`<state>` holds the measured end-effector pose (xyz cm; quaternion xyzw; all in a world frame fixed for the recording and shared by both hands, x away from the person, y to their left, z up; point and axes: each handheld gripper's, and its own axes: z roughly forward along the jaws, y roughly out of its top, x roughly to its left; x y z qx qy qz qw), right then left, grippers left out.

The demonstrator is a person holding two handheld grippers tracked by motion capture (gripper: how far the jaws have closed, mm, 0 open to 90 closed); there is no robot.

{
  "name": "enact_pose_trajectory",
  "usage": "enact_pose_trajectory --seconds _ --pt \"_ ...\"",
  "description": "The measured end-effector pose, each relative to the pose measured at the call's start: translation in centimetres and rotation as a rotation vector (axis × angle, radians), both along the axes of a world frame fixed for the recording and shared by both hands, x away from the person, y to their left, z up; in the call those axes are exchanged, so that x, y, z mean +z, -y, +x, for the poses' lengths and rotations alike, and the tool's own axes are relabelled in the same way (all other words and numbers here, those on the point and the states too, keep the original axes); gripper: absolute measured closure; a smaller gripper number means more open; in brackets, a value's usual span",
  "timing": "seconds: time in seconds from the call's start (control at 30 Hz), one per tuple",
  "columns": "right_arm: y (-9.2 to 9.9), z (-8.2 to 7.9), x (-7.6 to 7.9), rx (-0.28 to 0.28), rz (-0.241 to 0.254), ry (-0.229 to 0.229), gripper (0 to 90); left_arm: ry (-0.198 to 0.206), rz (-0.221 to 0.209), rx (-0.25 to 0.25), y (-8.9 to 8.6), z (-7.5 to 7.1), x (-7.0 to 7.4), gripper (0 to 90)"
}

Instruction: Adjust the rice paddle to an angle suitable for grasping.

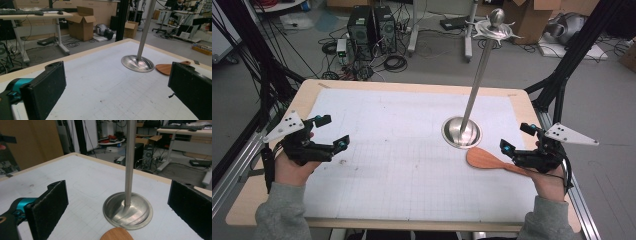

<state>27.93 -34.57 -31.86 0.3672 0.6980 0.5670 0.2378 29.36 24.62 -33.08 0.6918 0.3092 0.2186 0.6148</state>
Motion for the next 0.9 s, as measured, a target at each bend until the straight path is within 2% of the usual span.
enact_pose_trajectory --seconds 0.23,0.3,0.33,0.37,0.43,0.5,0.53,0.57,0.6,0.63,0.67,0.7,0.73,0.8,0.83,0.87,0.9 --pt "0.3 0.0 -0.1 -0.035 0.007 -0.004 1.6 -0.007 0.005 -0.003 0.1 0.1 -0.1 2.0" --pt "0.5 0.2 -0.3 -0.041 -0.014 -0.008 1.7 -0.008 0.006 -0.003 0.1 0.1 -0.2 2.0" --pt "0.6 0.2 -0.4 -0.042 -0.025 -0.011 5.8 -0.01 0.006 -0.003 0.1 0.1 -0.2 2.0" --pt "0.6 0.2 -0.4 -0.042 -0.025 -0.011 5.8 -0.011 0.007 -0.003 0.1 0.1 -0.2 2.0" --pt "0.8 0.3 -0.8 -0.017 -0.017 -0.013 16.2 -0.014 0.011 -0.001 0.1 0.1 -0.3 2.0" --pt "1.0 0.2 -0.9 -0.003 -0.008 -0.004 18.4 -0.016 0.013 -0.002 0.2 0.2 -0.3 2.0" --pt "1.2 0.1 -1.2 -0.004 0.0 0.027 25.3 -0.017 0.017 -0.001 0.2 0.2 -0.4 2.0" --pt "1.2 0.1 -1.2 -0.004 0.0 0.027 25.3 -0.02 0.018 0.001 0.3 0.2 -0.4 2.0" --pt "1.5 0.1 -1.6 -0.004 -0.003 0.029 31.2 -0.021 0.021 0.001 0.4 0.3 -0.5 2.0" --pt "1.5 0.1 -1.6 -0.004 -0.003 0.029 31.2 -0.021 0.021 0.001 0.4 0.3 -0.5 2.0" --pt "1.8 0.2 -2.0 -0.004 -0.003 0.031 38.9 -0.023 0.024 -0.001 0.4 0.3 -0.5 2.0" --pt "1.8 0.2 -2.0 -0.004 -0.003 0.031 38.9 -0.025 0.031 0.0 0.5 0.4 -0.6 2.0" --pt "1.9 0.1 -2.3 -0.009 -0.022 0.037 47.6 -0.028 0.034 0.0 0.5 0.4 -0.7 2.0" --pt "1.9 0.1 -2.4 -0.013 -0.026 0.032 49.9 -0.031 0.036 0.0 0.6 0.5 -0.7 2.0" --pt "2.0 0.1 -2.6 -0.014 -0.039 0.031 53.7 -0.033 0.038 -0.002 0.6 0.5 -0.8 2.0" --pt "2.0 0.2 -2.9 -0.027 -0.063 0.022 62.6 -0.035 0.04 -0.001 0.6 0.6 -0.8 2.0" --pt "2.0 0.2 -2.9 -0.027 -0.063 0.022 62.6 -0.036 0.043 -0.001 0.6 0.6 -0.9 2.0"
